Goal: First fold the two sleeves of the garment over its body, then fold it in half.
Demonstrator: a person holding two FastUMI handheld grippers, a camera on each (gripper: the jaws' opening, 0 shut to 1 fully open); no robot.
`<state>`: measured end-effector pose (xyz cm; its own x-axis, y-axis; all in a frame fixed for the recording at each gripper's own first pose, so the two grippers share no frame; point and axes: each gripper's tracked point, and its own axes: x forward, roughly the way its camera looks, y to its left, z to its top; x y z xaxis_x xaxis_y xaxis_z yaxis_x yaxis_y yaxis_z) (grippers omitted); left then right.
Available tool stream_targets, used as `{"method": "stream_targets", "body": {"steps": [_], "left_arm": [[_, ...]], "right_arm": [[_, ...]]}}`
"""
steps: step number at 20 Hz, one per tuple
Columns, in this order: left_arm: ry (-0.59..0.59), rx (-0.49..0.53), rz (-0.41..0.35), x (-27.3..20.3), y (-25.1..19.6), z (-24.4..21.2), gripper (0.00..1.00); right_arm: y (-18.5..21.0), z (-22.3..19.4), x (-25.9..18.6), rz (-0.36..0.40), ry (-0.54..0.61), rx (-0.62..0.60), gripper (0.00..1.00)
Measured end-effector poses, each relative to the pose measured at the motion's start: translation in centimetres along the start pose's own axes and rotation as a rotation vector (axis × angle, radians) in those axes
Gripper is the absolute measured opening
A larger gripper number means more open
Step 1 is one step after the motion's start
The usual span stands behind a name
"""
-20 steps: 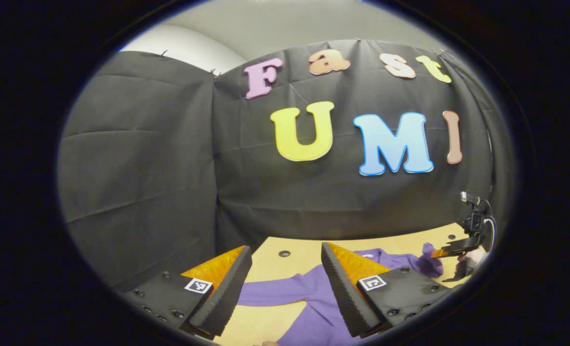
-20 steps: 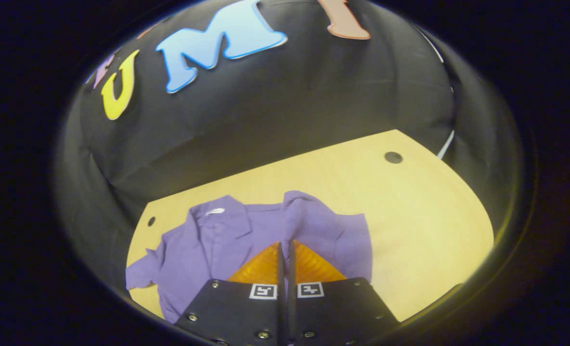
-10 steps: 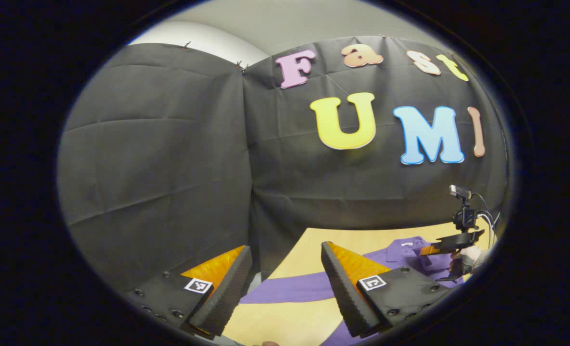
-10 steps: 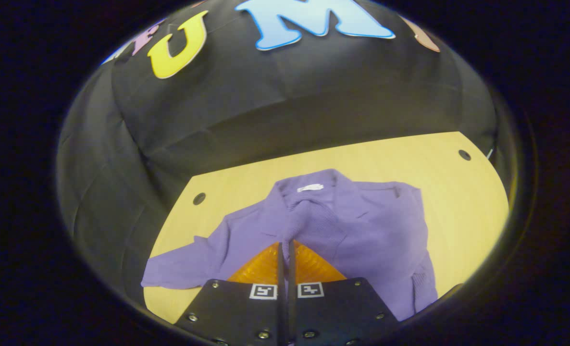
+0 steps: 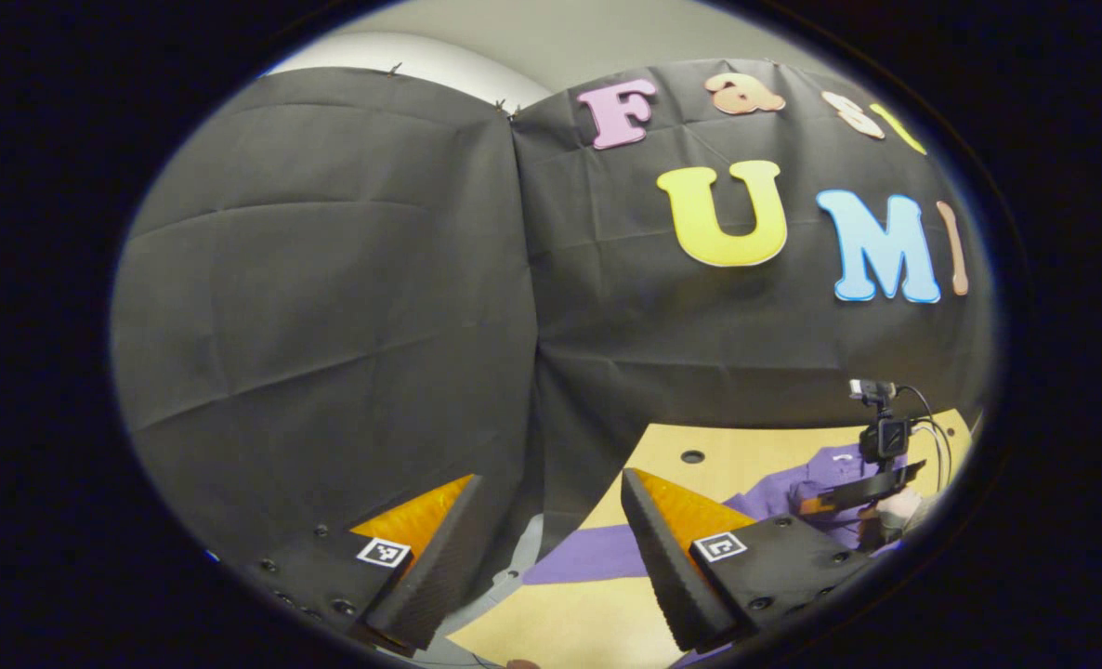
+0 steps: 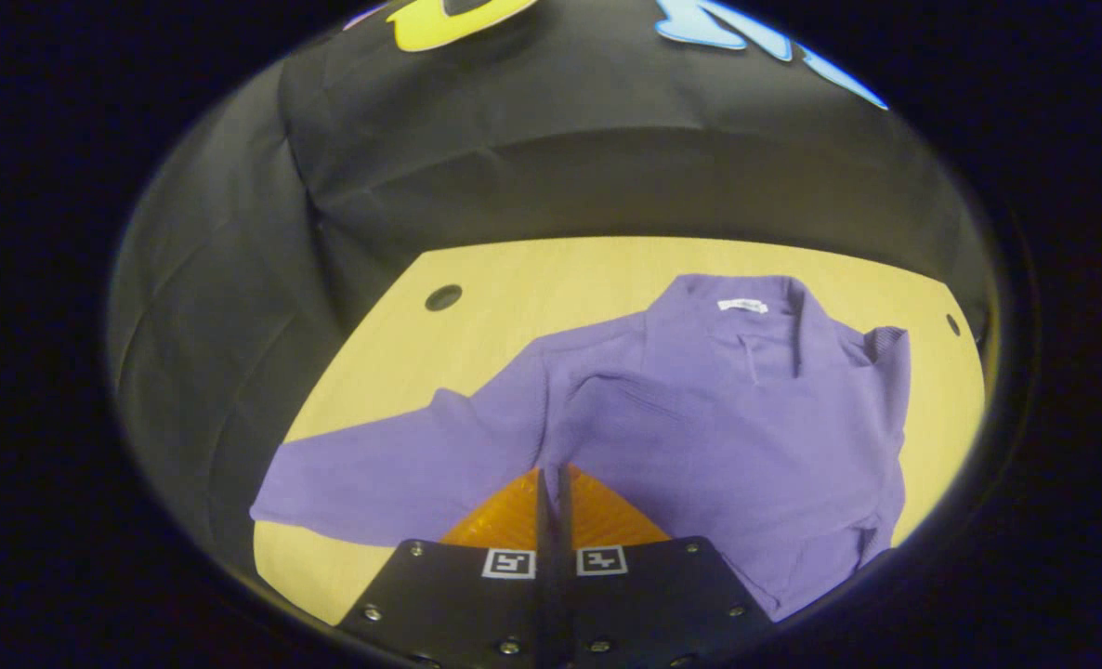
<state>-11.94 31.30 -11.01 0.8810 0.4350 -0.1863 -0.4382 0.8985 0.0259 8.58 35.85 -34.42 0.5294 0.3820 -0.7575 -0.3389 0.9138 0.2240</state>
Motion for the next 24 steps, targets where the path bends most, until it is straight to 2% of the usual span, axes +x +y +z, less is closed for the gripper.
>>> {"method": "stream_targets", "body": {"steps": [3, 4, 5, 7, 8, 9, 10, 16, 17, 18, 23, 24], "left_arm": [[0.018, -0.01, 0.003, 1.2, 0.5, -1.1, 0.95], [0.026, -0.017, 0.002, 2.1, 0.4, -1.7, 0.95], [0.038, -0.026, -0.004, 3.2, 0.1, -2.5, 0.95], [0.058, -0.031, -0.015, 4.5, -0.6, -3.8, 0.95], [0.072, -0.035, -0.019, 5.3, -0.8, -4.8, 0.94], [0.081, -0.037, -0.021, 5.9, -1.0, -5.4, 0.95], [0.093, -0.04, -0.025, 6.6, -1.2, -6.4, 0.96], [0.179, -0.017, -0.07, 10.8, -2.9, -12.3, 0.95], [0.196, -0.016, -0.08, 11.6, -3.3, -13.6, 0.96], [0.22, -0.015, -0.092, 12.5, -3.8, -15.0, 0.96], [0.336, -0.013, -0.115, 16.3, -5.6, -21.1, 0.96], [0.37, -0.016, -0.118, 16.7, -5.9, -22.5, 0.96]], "right_arm": [[0.3, -1.1, 0.6, -0.009, 0.028, -0.034, 0.02], [0.6, -1.7, 1.1, -0.002, 0.045, -0.042, 0.09], [0.8, -1.8, 0.8, 0.01, 0.052, -0.047, 0.19], [0.5, -1.3, 0.5, 0.003, 0.033, -0.055, 0.49], [0.6, -1.1, 0.3, 0.008, 0.031, -0.051, 0.54], [0.4, -0.9, -0.1, 0.007, 0.024, -0.051, 0.65], [0.3, -0.6, -0.6, 0.005, 0.013, -0.052, 0.7], [-0.8, 1.4, -3.3, 0.004, -0.043, -0.04, 0.7], [-1.1, 1.7, -3.9, 0.001, -0.05, -0.036, 0.65], [-1.6, 2.1, -4.8, -0.002, -0.062, -0.03, 0.7], [-4.3, 2.5, -7.9, -0.044, -0.095, -0.007, 0.7], [-5.0, 2.5, -8.6, -0.055, -0.097, -0.002, 0.65]]}}
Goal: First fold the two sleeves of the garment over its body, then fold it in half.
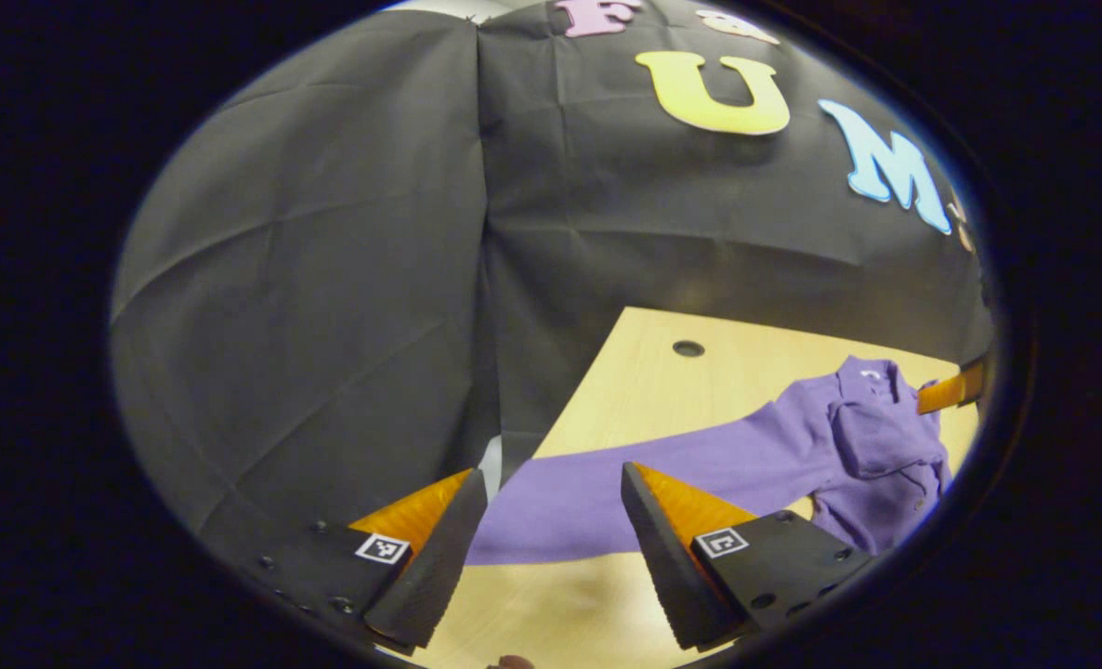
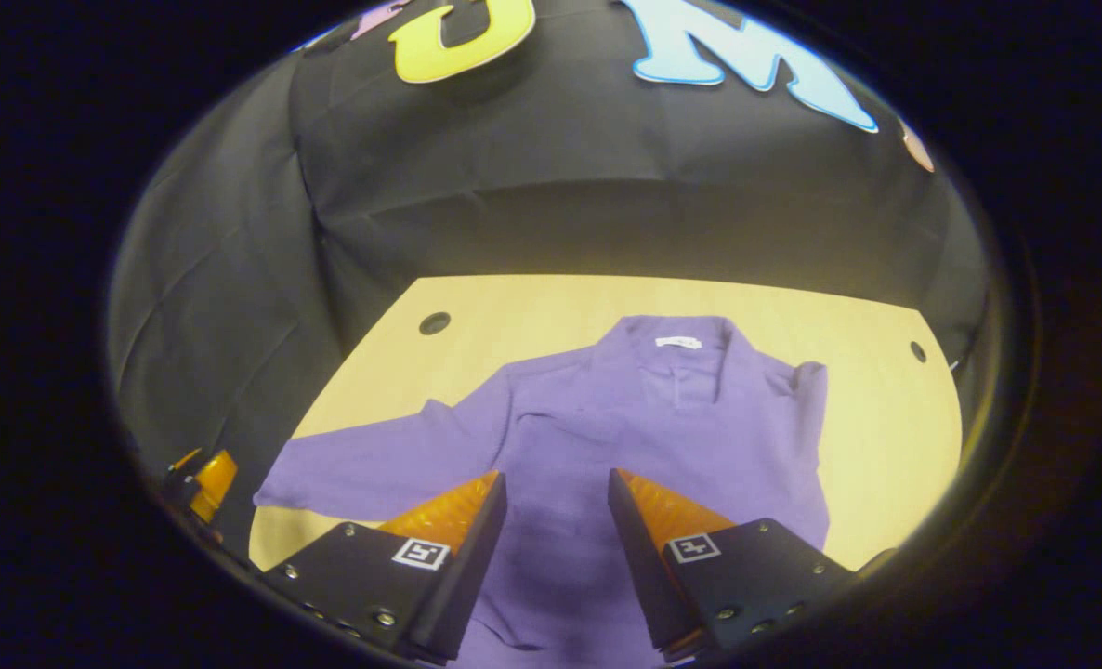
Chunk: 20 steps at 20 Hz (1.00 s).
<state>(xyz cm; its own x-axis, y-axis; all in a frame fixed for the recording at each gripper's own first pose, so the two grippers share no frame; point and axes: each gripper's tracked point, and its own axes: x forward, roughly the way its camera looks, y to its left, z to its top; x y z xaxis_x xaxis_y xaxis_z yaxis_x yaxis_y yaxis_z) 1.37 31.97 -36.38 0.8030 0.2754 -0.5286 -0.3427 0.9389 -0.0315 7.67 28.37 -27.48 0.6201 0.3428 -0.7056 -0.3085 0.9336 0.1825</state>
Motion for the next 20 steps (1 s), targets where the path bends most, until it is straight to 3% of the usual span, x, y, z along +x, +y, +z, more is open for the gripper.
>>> {"method": "stream_targets", "body": {"steps": [1, 6, 7, 10, 15, 18, 20], "left_arm": [[0.028, -0.007, -0.007, 1.0, -0.1, -1.0, 0.97], [0.118, 0.006, -0.015, 4.0, -0.5, -4.8, 0.97], [0.13, 0.009, -0.016, 4.4, -0.6, -5.4, 0.97], [0.177, 0.006, -0.015, 5.4, -0.4, -7.2, 0.97], [0.196, -0.006, -0.026, 5.5, -0.4, -7.3, 0.99], [0.194, -0.027, -0.04, 5.7, -0.6, -7.1, 0.92], [0.188, -0.032, -0.053, 5.9, -1.8, -7.5, 0.81]], "right_arm": [[-0.7, -0.2, -0.5, -0.012, -0.001, 0.006, 0.7], [-4.1, -1.5, -2.8, -0.078, 0.005, 0.043, 0.7], [-4.6, -1.6, -3.1, -0.088, 0.007, 0.045, 0.65], [-5.9, -2.3, -3.8, -0.114, 0.011, 0.053, 0.7], [-6.8, -2.1, -4.6, -0.131, -0.003, 0.078, 0.7], [-6.8, -2.3, -4.7, -0.13, -0.006, 0.085, 0.7], [-6.7, -2.5, -5.0, -0.13, -0.007, 0.087, 0.7]]}}
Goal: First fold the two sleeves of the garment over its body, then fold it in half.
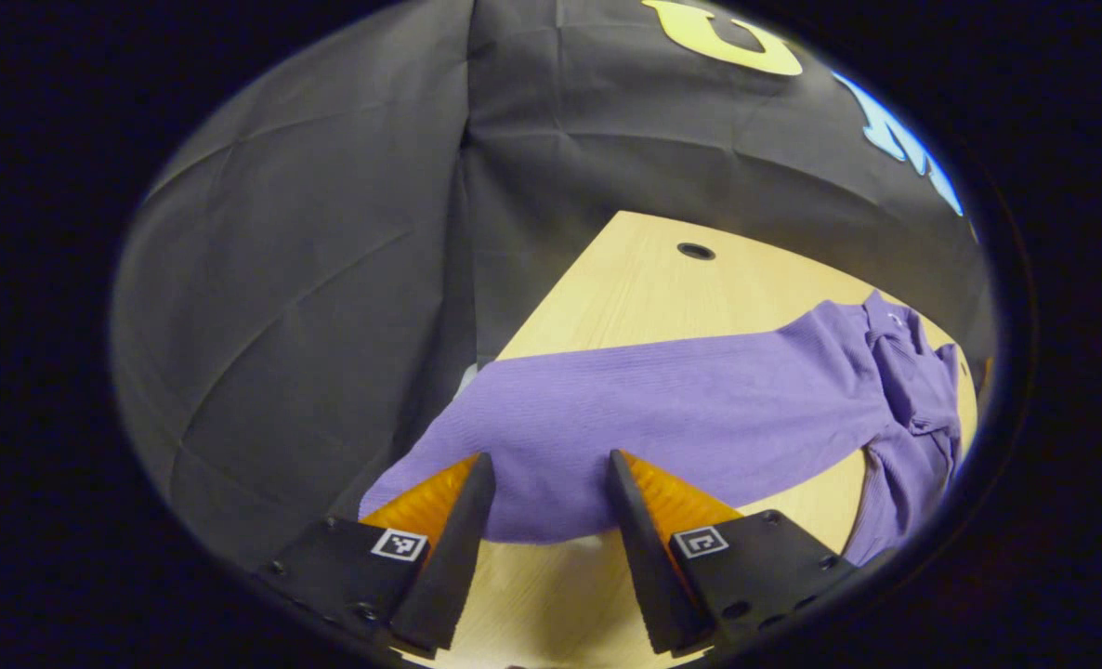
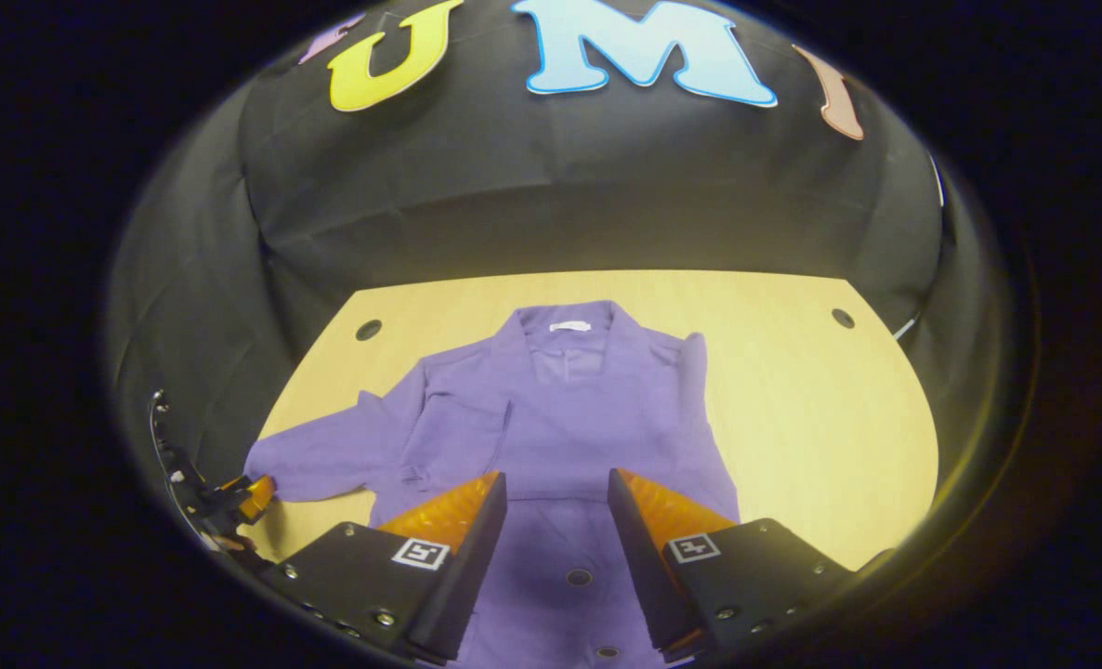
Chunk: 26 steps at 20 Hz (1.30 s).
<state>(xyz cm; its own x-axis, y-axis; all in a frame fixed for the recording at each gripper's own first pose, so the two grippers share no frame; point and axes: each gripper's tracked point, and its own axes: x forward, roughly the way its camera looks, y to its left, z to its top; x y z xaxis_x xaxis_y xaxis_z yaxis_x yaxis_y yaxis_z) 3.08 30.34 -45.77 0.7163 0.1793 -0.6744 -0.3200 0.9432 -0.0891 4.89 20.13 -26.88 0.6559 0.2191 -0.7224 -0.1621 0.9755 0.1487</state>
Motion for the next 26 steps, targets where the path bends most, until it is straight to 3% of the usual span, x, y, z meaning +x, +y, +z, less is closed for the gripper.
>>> {"method": "stream_targets", "body": {"steps": [4, 5, 8, 12, 13, 14, 17, 26], "left_arm": [[-0.025, -0.077, 0.002, 0.0, -0.4, 0.5, 0.43], [-0.016, -0.106, -0.006, -0.3, -0.4, 0.8, 0.1], [0.025, -0.138, -0.013, -0.2, -0.2, 0.7, 0.07], [0.026, -0.093, -0.003, -0.7, -0.9, 1.4, 0.07], [0.017, -0.089, -0.01, -1.0, -1.2, 1.8, 0.07], [0.006, -0.082, -0.02, -1.4, -1.6, 2.2, 0.07], [-0.022, -0.06, -0.069, -2.6, -3.6, 4.2, 0.07], [-0.122, 0.061, -0.298, -3.7, -19.3, 10.0, 0.07]], "right_arm": [[-0.9, -0.3, -0.5, -0.009, 0.0, 0.008, 0.7], [-1.1, -0.4, -0.6, -0.011, 0.0, 0.014, 0.7], [-2.0, -0.6, -1.1, -0.019, -0.006, 0.033, 0.7], [-3.1, -0.6, -1.8, -0.028, -0.017, 0.056, 0.7], [-3.4, -0.7, -1.9, -0.03, -0.019, 0.06, 0.65], [-3.7, -0.7, -2.0, -0.032, -0.021, 0.064, 0.7], [-4.6, -0.8, -2.4, -0.036, -0.026, 0.082, 0.7], [-9.4, -1.4, -4.5, -0.069, -0.055, 0.169, 0.7]]}}
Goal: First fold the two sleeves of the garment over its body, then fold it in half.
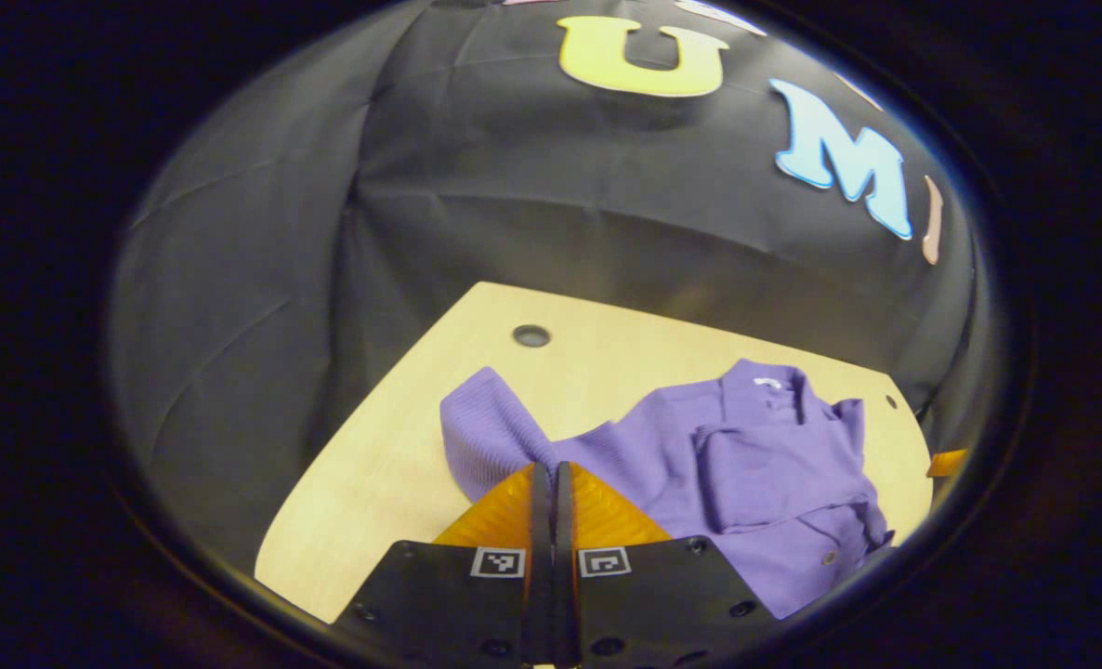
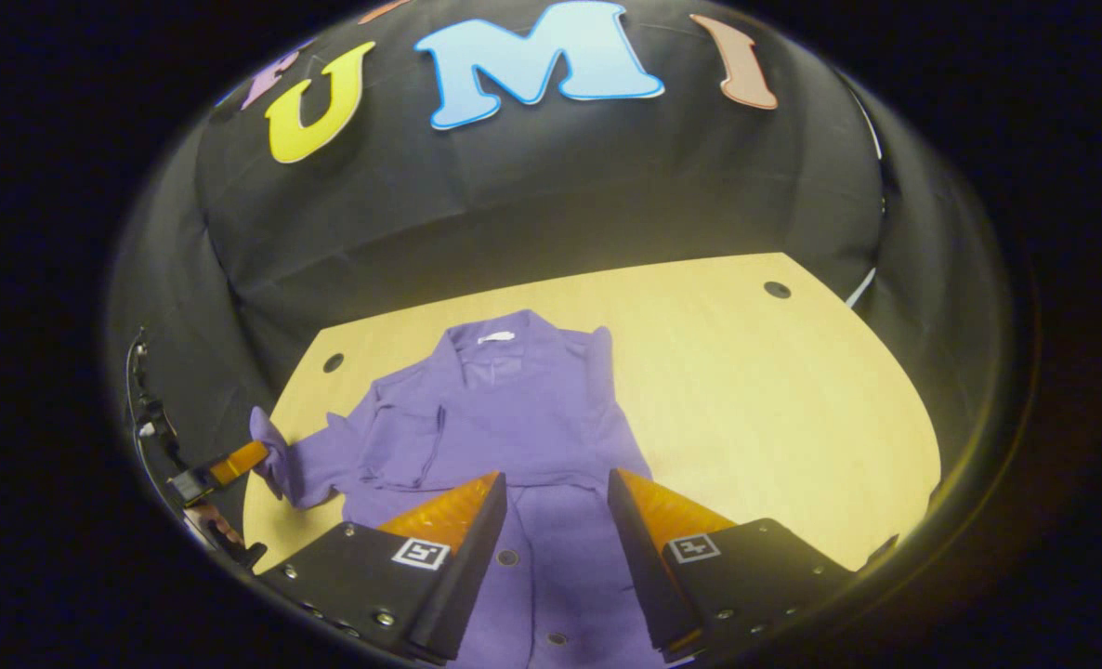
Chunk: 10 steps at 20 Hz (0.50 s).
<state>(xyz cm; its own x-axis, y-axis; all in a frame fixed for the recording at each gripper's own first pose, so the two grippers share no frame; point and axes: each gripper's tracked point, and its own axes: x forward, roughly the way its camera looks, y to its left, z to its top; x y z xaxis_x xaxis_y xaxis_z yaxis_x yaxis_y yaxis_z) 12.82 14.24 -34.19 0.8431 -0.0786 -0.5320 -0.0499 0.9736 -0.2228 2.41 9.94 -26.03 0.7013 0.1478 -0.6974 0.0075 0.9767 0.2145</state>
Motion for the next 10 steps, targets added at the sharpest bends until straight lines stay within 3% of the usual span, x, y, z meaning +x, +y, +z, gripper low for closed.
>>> {"method": "stream_targets", "body": {"steps": [2, 4, 10], "left_arm": [[-0.012, 0.047, -0.075, 0.9, -5.4, 1.5, 0.07], [-0.016, 0.074, -0.121, 0.9, -8.9, 1.3, 0.07], [0.001, 0.186, -0.294, 2.4, -24.8, 0.3, 0.07]], "right_arm": [[-2.7, -0.2, -0.7, -0.023, -0.006, 0.038, 0.7], [-4.7, -0.6, -1.2, -0.04, -0.006, 0.064, 0.7], [-12.6, -2.0, -3.0, -0.105, 0.001, 0.155, 0.7]]}}
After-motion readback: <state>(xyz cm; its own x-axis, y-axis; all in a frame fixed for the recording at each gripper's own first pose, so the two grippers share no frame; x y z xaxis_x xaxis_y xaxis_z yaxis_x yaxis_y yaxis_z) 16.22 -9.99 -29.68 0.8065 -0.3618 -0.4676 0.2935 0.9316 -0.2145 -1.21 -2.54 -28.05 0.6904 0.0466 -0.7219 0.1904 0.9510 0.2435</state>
